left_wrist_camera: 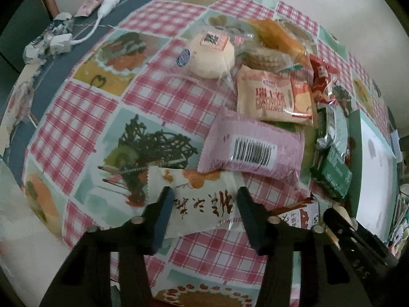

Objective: Organize snacks
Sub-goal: 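Grasp the round bun with the right tool while the left tool grasps the white pastry pack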

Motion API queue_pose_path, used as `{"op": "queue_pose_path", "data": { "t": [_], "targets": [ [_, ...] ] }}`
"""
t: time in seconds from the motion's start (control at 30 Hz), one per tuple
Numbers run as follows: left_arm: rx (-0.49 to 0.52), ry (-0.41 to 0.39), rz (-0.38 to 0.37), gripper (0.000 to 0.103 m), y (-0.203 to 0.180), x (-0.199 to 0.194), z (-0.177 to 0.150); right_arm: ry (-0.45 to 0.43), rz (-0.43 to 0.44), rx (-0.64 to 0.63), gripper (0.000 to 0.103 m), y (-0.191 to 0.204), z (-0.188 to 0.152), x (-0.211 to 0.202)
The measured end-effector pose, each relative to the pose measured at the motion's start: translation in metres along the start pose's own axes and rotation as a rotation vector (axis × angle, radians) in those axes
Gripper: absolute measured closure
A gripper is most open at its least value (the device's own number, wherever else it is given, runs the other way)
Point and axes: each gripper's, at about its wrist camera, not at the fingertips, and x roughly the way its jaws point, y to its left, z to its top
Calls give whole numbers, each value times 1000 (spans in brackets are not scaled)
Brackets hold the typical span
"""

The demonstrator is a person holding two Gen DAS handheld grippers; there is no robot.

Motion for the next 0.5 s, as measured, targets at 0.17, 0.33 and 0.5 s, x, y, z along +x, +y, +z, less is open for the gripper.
{"op": "queue_pose_path", "data": {
  "t": [0.17,0.33,0.5],
  "targets": [
    [-11,-2,-4,78,6,-4,0,-10,20,4,51,-2,1,-7],
    [-38,26,-12,16,9,3,0,4,23,11,51,-3,-1,-5],
    [5,52,-12,16,2,7,0,6,21,7,51,-10,2,-9]
  ]
}}
